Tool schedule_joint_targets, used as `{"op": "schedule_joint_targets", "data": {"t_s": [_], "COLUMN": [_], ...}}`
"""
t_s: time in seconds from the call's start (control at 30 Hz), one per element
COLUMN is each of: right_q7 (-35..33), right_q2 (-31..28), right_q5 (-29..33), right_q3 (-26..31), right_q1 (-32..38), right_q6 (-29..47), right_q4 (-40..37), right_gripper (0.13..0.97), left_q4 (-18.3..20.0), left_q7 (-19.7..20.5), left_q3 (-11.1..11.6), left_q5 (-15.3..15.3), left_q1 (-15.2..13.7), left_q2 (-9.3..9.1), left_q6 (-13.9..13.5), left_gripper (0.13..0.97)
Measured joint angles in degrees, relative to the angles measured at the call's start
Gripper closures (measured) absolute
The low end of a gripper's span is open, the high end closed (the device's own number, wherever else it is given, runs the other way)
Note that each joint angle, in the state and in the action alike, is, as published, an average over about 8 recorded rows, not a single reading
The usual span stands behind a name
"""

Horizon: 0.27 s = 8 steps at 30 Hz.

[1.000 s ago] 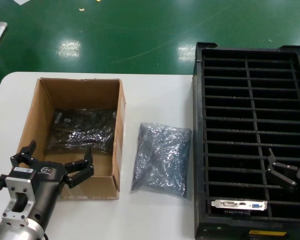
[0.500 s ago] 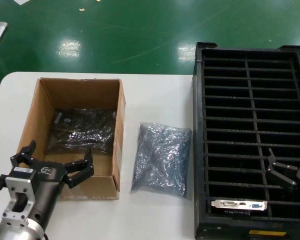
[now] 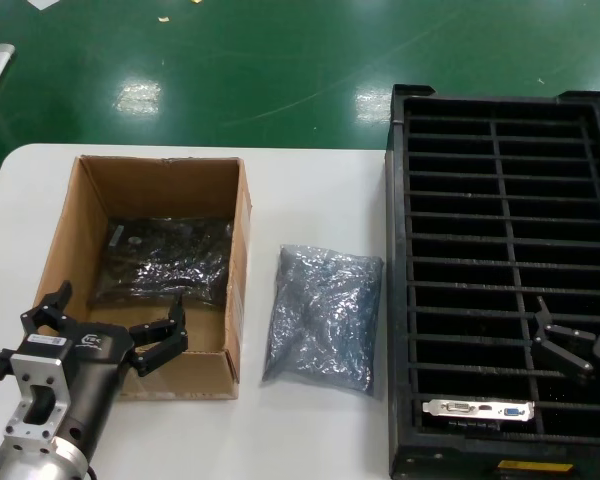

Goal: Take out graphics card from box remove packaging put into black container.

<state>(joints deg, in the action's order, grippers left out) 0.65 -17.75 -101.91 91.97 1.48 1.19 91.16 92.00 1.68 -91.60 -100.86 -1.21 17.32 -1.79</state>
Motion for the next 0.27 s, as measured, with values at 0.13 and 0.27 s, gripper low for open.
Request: {"op": "schedule_joint_targets", "data": {"t_s": [0.13, 0.27], "right_q7": [0.00, 0.00], "right_q2": [0.00, 0.00], "right_q5": [0.00, 0.00], "right_q3": [0.00, 0.00], "right_q1": [0.00, 0.00], "right_q6": [0.00, 0.00], "right_q4": [0.00, 0.00], "right_gripper": [0.129, 0.129], "left_q4": [0.00, 0.00], "left_q7": [0.00, 0.00], "left_q3": [0.00, 0.00], "left_q5": [0.00, 0.00], "left_q1": [0.00, 0.00], "left_q2": [0.00, 0.00], "left_q6": [0.00, 0.00], "left_gripper": [0.132, 0.132]}}
